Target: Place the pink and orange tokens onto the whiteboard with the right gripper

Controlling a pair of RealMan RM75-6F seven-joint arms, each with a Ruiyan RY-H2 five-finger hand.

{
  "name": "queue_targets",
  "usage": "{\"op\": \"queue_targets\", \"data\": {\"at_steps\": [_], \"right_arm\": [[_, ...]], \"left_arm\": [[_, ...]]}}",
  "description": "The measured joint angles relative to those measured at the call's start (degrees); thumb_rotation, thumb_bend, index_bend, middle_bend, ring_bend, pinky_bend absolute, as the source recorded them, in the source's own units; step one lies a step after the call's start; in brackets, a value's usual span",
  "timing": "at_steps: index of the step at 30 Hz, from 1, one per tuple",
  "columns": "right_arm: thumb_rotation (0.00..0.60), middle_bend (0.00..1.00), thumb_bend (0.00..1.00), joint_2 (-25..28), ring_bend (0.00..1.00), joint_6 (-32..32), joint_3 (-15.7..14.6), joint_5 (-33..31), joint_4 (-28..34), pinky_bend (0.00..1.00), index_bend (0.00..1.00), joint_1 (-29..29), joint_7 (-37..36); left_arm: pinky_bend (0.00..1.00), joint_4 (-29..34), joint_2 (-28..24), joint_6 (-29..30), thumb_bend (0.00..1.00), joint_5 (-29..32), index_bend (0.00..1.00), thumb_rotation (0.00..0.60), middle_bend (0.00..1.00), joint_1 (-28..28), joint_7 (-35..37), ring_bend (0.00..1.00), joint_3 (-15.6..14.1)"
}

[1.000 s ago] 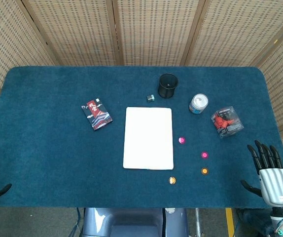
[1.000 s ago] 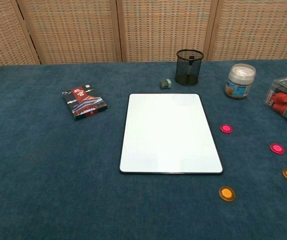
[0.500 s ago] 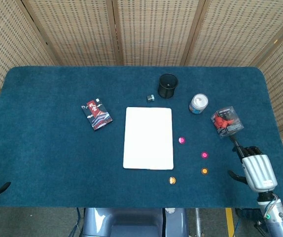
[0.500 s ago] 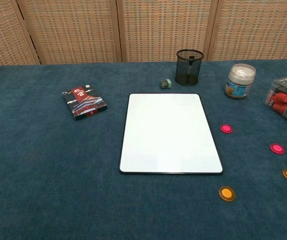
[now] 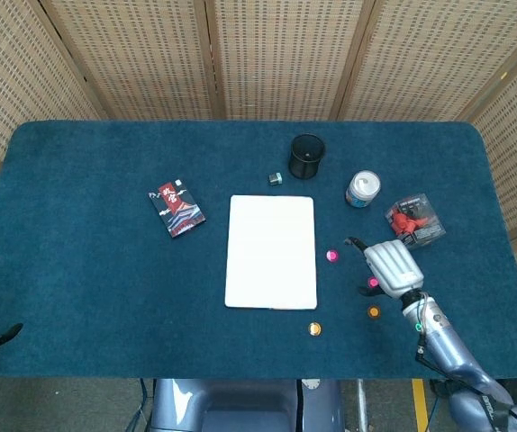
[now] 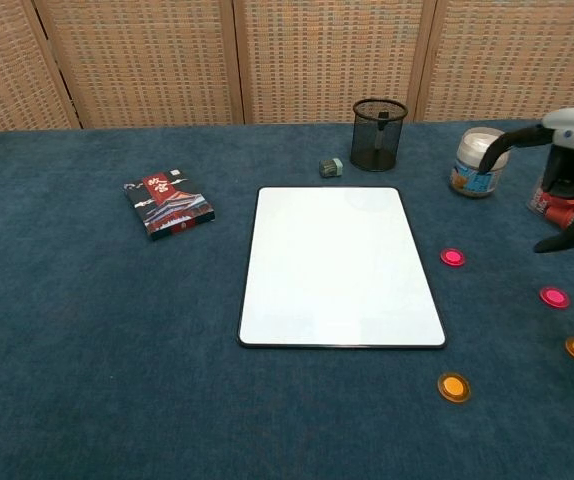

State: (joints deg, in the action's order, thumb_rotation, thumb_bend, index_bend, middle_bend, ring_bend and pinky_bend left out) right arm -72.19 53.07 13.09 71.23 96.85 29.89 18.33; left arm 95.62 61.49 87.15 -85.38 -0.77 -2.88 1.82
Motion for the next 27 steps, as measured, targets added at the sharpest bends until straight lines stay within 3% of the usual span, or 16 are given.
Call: {"op": "queue_targets", "data": {"at_steps": [6, 14, 27], "right_arm": [[0.600, 0.96, 0.14, -8.10, 1.00, -3.74, 1.58, -11.85, -6.73, 1.00, 0.28, 6.41, 7.25], [0.600, 0.96, 0.24, -15.85, 1.00, -4.08, 1.84, -23.05, -14.59, 1.00, 0.31, 12.19, 15.22], [0.600, 0.96, 0.28, -20.69, 1.00, -3.21, -0.70, -24.63, -22.47, 1.00, 0.39, 14.11, 15.43]], "left_arm": [[0.00, -0.29, 0.23, -1.22, 0.00, 1.88, 0.00, 0.600, 0.00, -0.63, -0.31, 0.00, 0.74], [0.00, -0.42, 0.24, -2.46, 0.00, 2.46, 0.00, 0.600, 0.00, -1.20, -0.09, 0.00, 0.78], [0.00, -0.42, -0.11, -3.01, 0.00, 2.66, 0.00, 0.600, 0.00, -1.52, 0.72, 0.00, 0.66]]}}
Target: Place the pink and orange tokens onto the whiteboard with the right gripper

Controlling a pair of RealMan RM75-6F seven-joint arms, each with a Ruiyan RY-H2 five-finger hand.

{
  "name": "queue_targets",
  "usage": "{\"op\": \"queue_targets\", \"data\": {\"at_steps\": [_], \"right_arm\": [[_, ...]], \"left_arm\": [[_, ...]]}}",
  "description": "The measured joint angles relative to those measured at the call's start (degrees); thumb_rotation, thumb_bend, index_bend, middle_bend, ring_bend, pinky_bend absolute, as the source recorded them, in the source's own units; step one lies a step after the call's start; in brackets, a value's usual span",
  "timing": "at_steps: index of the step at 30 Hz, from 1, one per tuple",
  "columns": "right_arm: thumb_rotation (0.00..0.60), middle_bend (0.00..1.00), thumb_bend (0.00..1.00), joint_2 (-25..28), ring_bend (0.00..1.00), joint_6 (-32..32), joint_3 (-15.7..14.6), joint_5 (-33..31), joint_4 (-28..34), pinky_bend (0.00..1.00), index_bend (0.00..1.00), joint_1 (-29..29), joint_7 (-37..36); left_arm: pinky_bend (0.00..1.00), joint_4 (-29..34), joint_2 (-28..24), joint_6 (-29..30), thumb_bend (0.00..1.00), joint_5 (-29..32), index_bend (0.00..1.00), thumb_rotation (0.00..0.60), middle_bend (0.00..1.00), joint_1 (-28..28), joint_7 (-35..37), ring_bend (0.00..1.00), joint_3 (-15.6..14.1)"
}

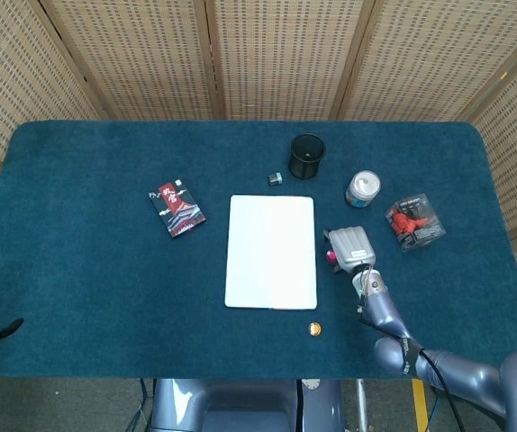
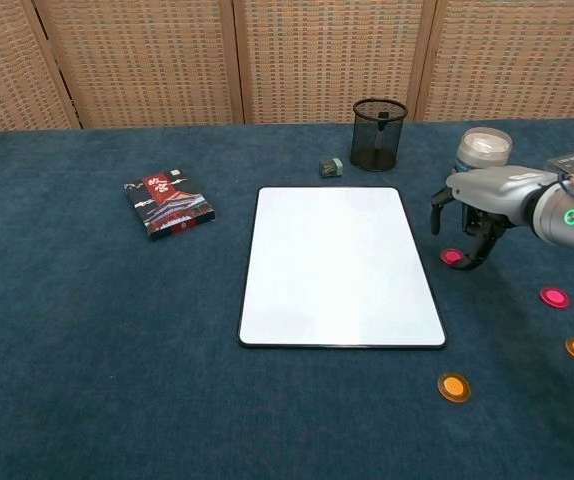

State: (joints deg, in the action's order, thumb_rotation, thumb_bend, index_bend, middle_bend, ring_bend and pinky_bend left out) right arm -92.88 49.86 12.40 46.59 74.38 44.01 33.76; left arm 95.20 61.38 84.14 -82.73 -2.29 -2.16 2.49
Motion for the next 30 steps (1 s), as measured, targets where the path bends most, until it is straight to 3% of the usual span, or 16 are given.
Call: {"op": "queue_targets", "data": {"at_steps": [6, 30], "right_arm": [[0.600, 0.96, 0.36, -0.42, 1.00, 0.03, -0.92, 1.43, -1.62, 1.00, 0.39, -0.53, -2.40], [0.600, 0.96, 0.36, -2.22, 1.00, 0.13, -3.29, 4.43, -6.02, 1.00, 0.39, -0.59, -4.38]], "left_arm": [[0.00, 0.07, 0.00, 0.03, 0.00, -0.18, 0.00, 0.600, 0.00, -0.01, -0.02, 0.00, -0.18], [0.00, 0.32, -0.11, -0.56, 0.00, -0.24, 0.00, 0.600, 0.00, -0.36, 0.14, 0.00, -0.55]]}}
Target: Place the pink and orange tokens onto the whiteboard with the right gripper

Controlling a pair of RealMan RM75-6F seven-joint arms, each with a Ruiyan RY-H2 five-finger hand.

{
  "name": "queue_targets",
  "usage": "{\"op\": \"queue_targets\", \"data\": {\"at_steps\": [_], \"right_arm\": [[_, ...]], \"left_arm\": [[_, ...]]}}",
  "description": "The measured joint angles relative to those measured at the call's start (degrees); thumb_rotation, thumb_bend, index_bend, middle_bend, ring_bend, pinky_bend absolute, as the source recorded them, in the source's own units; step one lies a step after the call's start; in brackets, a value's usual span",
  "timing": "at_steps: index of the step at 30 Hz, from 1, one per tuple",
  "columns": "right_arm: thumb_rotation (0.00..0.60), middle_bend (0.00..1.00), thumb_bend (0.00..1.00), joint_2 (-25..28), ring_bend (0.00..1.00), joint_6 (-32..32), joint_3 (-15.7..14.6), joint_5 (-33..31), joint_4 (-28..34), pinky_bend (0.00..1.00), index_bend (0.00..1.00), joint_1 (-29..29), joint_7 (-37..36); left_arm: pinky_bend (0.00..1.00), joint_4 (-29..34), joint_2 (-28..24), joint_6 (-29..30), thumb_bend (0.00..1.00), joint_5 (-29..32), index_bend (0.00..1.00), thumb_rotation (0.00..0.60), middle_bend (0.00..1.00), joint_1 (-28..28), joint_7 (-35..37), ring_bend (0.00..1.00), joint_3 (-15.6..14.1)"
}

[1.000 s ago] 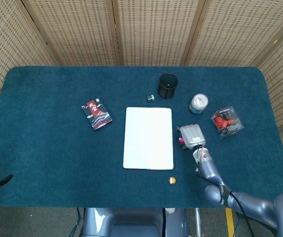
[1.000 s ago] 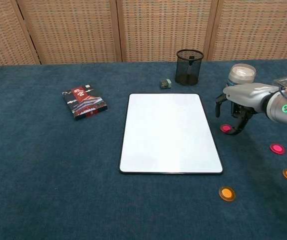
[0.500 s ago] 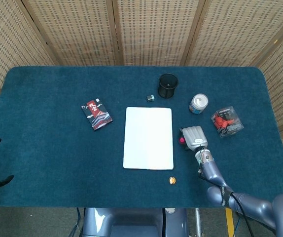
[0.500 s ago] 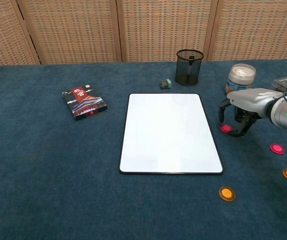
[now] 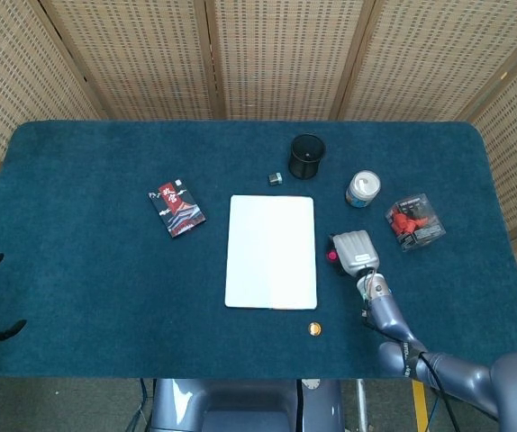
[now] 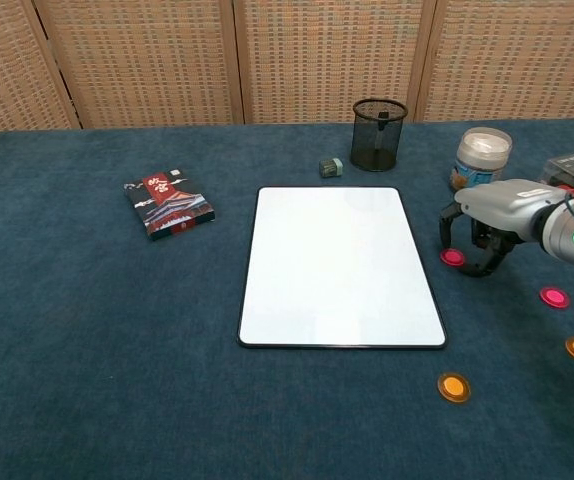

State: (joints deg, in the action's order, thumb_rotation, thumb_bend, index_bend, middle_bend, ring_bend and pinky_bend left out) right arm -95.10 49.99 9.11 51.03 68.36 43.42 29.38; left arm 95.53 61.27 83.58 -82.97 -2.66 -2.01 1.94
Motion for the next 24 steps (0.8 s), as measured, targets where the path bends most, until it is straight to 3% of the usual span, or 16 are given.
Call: {"op": "queue_targets", "data": {"at_steps": [13, 24], "right_arm": [[0.600, 0.96, 0.37, -0.86, 1.00, -0.98, -0.47, 1.14, -2.35, 1.00, 0.53, -0.16, -1.29], [0.600, 0.96, 0.37, 0.41, 1.00, -0.90, 0.83, 1.47, -0.44, 1.00, 0.53, -0.13, -2.67]], "left_arm": [[0.00, 0.20, 0.11, -0.17, 0.00, 0.21, 0.00, 0.600, 0.00, -0.15, -0.41, 0.00, -0.05], [0.00, 0.37, 0.00, -0.18, 0.00, 0.06, 0.00, 0.600, 0.00, -0.25, -0.35, 0.00, -0.14]]}}
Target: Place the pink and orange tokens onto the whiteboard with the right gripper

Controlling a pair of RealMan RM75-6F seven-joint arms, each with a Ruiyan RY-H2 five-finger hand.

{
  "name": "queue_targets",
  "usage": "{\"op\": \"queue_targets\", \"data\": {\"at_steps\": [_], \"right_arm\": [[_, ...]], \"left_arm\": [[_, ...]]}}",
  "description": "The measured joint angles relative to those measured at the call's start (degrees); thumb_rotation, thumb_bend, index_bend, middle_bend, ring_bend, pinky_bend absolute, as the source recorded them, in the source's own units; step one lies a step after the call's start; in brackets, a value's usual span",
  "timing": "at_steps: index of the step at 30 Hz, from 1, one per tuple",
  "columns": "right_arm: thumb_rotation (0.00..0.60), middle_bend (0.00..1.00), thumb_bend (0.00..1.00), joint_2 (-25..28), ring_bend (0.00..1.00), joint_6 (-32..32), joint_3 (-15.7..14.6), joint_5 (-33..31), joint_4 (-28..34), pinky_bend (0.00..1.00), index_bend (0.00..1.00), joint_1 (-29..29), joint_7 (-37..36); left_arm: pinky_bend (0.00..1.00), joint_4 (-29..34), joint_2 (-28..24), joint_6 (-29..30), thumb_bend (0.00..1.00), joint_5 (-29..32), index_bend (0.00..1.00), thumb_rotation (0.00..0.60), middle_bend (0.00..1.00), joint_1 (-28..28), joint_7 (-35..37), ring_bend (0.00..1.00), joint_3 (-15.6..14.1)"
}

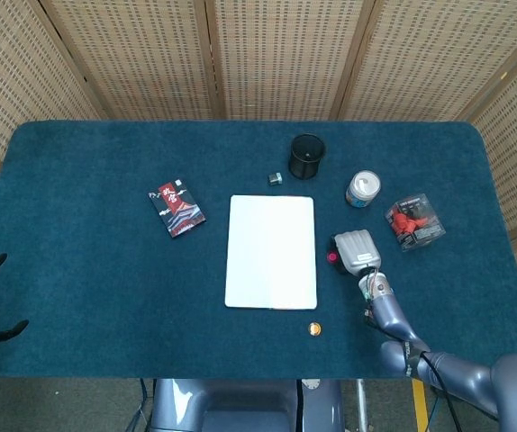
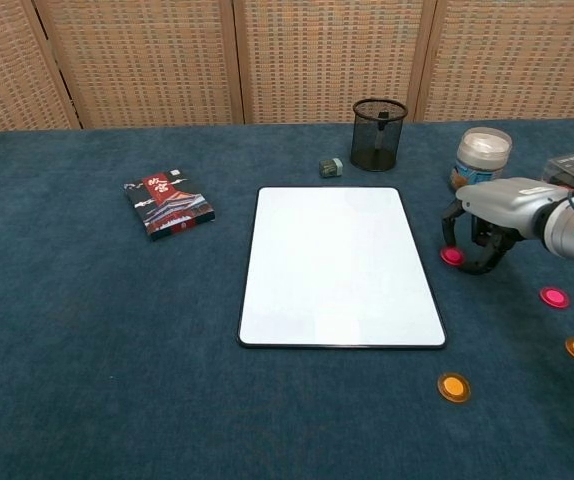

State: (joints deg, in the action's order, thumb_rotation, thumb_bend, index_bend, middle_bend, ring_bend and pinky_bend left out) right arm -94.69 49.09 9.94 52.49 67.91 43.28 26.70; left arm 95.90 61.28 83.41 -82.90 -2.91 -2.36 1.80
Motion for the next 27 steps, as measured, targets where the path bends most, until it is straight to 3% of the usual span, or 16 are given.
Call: {"op": "queue_targets", "data": {"at_steps": [7, 15, 27], "right_arm": [[0.600, 0.96, 0.37, 2.08, 1.00, 0.88, 3.08, -1.43, 6.72, 1.00, 0.53, 1.94, 1.51], [0.600, 0.96, 0.37, 1.25, 1.00, 3.35, 5.37, -7.76, 11.61, 1.00, 0.53, 6.94, 11.91], [0.600, 0.96, 0.37, -10.18, 1.00, 9.20, 8.46, -23.82, 12.05, 1.00, 0.53, 17.41, 26.67]], "left_arm": [[0.00, 0.07, -0.16, -0.18, 0.00, 0.05, 0.00, 0.600, 0.00, -0.09, 0.24, 0.00, -0.04], [0.00, -0.07, -0.47, -0.31, 0.00, 0.21, 0.00, 0.600, 0.00, -0.13, 1.34, 0.00, 0.02], [0.00, -0.35, -1.47, -1.17, 0.00, 0.74, 0.00, 0.600, 0.00, -0.44, 4.27, 0.00, 0.25]]}}
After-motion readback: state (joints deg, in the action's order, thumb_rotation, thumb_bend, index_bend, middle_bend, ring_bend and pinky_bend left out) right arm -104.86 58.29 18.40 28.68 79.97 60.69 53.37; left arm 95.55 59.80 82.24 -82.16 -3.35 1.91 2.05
